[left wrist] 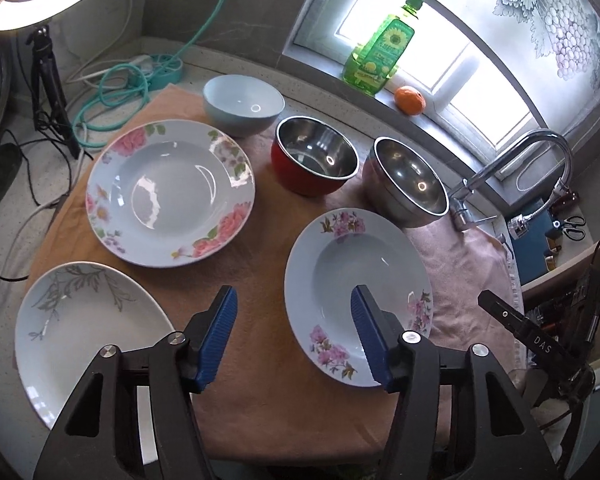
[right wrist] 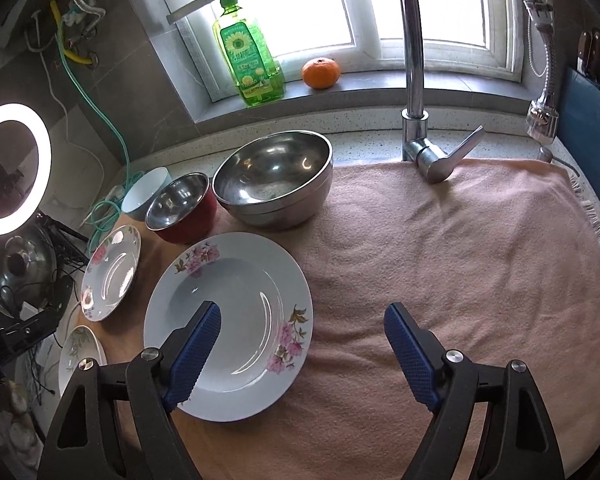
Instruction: Organize plates and bowls
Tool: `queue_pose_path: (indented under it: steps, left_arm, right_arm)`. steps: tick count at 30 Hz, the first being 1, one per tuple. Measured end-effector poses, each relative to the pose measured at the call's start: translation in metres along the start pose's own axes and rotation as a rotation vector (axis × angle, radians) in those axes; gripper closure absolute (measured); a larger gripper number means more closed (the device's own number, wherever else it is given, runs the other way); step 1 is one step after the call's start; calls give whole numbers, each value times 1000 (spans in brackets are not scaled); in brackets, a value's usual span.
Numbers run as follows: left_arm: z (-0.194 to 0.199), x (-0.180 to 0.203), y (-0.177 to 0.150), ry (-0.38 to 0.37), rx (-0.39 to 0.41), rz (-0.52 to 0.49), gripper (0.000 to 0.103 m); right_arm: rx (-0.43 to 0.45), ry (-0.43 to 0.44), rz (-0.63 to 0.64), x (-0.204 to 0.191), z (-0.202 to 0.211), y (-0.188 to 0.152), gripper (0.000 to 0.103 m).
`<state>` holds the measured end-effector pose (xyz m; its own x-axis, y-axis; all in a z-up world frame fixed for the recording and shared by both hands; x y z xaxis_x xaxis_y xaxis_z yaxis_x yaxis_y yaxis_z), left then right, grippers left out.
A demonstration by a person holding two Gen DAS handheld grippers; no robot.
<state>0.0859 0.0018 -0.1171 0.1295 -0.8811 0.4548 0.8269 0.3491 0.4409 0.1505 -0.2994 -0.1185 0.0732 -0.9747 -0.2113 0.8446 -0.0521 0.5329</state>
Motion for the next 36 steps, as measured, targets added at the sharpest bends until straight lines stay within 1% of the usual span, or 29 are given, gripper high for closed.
queue_pose_path:
  steps: [1,3,5,8,12,13,14,15,18,20,22,25,29,33,35,36]
  left_arm:
    - [-6,0,1,-2,-11,1,53]
    - [-16,2,1,-8,-33,2,58]
    - [-25,2,3,-15,-52,3,65]
    - [-38,3,6,-8,-76,0,72]
    - [-52,3,10,-7,-99,3,76]
    - [-55,2,11,-1,-102,3,76]
    - [-58,1,12,2,-105,6,79]
    - [-61,-1,13,3,-110,10,81]
    - [-68,-4,14,8,-123,20,83]
    - [-71,-7,14,9,-132,29,83]
    - [-75,-9,14,2,-141,45,83]
    - [-78,-11,15,6,-150,53,83]
    - [-82,-11,15,13,-159,44,83]
    - [-88,-10,17,17,-167,44,83]
    - [-89,-10,17,18,-171,39,84]
    - [-89,-9,18,20,-171,37,84]
  right_arm:
    - [-12,8,-5,2,-5,-1,31]
    - [-49,36,-23,9,-16,-2,36]
    - [-87,65,-43,13,-26,-4,46]
    - [-130,90,-61,20,-39,-6,52]
    - [-157,110,-66,23,-52,-4,56]
    - [-162,115,-67,24,-55,-4,59]
    - [-167,120,-67,24,-58,-3,63]
    - [-174,124,-67,24,-61,-3,63]
    - [-197,137,-78,26,-72,-1,66]
    - [-208,143,-83,27,-78,1,70]
    - [-216,141,-83,27,-83,2,70]
    - [-238,159,-88,26,-91,2,75]
    - [-253,171,-79,23,-98,3,76]
    - [-261,167,-71,19,-102,3,76]
    - [-264,170,-71,17,-103,3,80]
    - [-265,171,-68,17,-103,3,81]
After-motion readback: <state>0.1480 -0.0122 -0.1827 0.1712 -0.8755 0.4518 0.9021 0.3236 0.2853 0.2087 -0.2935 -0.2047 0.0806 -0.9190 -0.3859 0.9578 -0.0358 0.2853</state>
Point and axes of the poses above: each gripper's, at about its wrist camera, not at the fingertips, and z roughly against the way its jaws point, x to its right, y to its top, the point moved 1 cm from there along -z, roughly the way its jaws point, and after that the axes turned 5 degrees about -y, right-handed, at the moved point
